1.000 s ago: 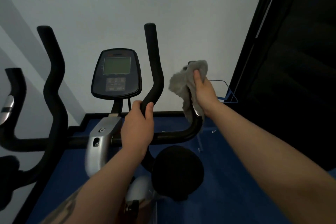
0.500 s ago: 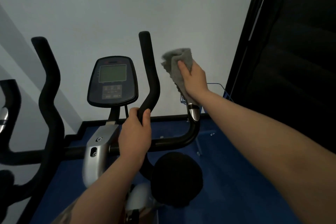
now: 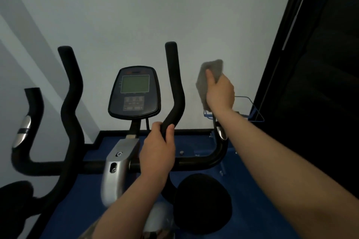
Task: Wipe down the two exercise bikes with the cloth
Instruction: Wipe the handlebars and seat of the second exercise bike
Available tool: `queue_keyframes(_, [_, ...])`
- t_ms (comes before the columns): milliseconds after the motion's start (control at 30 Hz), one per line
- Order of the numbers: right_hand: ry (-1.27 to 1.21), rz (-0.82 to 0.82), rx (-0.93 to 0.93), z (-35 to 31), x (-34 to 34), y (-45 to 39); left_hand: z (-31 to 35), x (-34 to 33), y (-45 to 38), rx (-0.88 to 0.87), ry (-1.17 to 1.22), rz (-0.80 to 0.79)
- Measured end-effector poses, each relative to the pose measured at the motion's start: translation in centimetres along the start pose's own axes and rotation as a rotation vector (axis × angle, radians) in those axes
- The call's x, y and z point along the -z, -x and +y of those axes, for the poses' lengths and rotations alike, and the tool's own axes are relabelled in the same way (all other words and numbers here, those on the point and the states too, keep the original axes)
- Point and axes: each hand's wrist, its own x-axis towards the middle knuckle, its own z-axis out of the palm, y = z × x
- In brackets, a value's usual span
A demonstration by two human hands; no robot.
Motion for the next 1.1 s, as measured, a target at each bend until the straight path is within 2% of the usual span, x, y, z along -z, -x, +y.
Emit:
queue_keyframes(33, [0.148,0.000,0.129,0.0,-0.1,-0.4,0.0,0.0,-0.1,-0.002,-0.005,-0.001])
queue_keyframes(100, [0.296,-0.107,0.191,-0.2,0.5,-1.7,0.1,-0.1,0.0,0.001,-0.014,-0.005])
queue_keyframes(167, [0.171,-0.228,0.107,0.0,1.2,-2.7,-0.1,-0.1,0.0,0.002,-0.011,0.001])
queue_keyframes(267, [-0.328,-0.309,-0.205,0.4,2.0,-1.4,-0.1,-0.1,0.1,0.007,0.003,-0.001])
queue_keyframes(500, [-0.125,-0.315,-0.174,6.5,3.9,10.0,-0.1,-0.2,-0.1,0.001,-0.021,0.000])
queue_keyframes(600, [-0.148,-0.417,-0.215,5.5,4.2,7.3,-0.1,-0.2,-0.1,0.001,-0.028,0.000])
queue_keyframes(767, [-0.311,-0.360,-0.163,1.2,2.5,0.2,0.1,-0.1,0.0,-0.002,-0.027,0.005])
queue_keyframes(967, [-0.097,-0.247,-0.124,5.9,3.0,6.1,-0.1,-0.2,0.0,-0.001,-0.013,0.003])
queue_keyframes(1033, [0.004,-0.266,-0.081,5.4,2.8,5.3,0.0,-0.1,-0.1,0.000,-0.016,-0.005])
queue_keyframes(1100, [0.001,-0.245,-0.020,3.5,2.4,2.7,0.0,-0.1,0.0,-0.001,-0.017,-0.007])
